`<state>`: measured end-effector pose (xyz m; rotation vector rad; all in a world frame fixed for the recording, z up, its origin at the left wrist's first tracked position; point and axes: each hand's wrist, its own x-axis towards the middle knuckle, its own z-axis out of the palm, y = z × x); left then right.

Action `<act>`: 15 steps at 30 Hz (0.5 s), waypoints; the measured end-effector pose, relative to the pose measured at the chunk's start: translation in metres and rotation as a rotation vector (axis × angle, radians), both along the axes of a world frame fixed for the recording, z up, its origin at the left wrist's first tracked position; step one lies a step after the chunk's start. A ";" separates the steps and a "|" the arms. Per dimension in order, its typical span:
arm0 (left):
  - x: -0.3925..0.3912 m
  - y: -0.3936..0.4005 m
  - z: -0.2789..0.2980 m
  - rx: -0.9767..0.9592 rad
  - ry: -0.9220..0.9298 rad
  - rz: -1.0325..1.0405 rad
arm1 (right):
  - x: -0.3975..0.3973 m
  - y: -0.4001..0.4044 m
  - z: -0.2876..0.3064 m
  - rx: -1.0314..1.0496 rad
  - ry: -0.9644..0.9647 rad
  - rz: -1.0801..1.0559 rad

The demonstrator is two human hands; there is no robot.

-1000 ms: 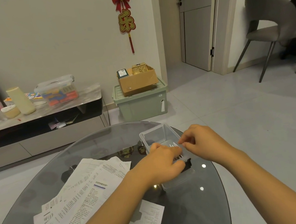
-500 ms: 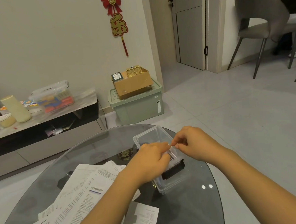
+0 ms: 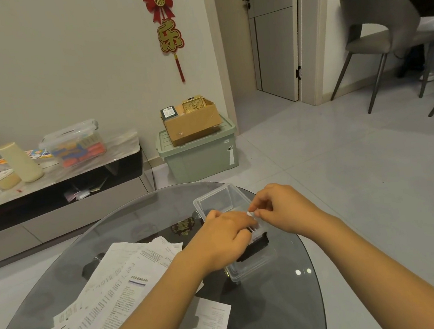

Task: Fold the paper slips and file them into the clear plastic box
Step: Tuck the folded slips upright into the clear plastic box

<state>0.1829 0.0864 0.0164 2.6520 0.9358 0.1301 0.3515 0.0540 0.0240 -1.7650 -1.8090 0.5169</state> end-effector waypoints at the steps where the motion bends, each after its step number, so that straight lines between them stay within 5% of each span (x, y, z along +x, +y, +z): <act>1: 0.000 -0.001 0.001 0.009 0.020 -0.015 | 0.000 0.000 0.000 -0.004 0.010 -0.001; 9: -0.003 -0.006 0.003 0.130 -0.156 0.065 | 0.000 -0.001 0.000 -0.017 0.018 -0.005; 15: 0.005 -0.014 -0.003 0.199 -0.002 0.035 | 0.000 0.001 -0.001 -0.031 0.022 0.002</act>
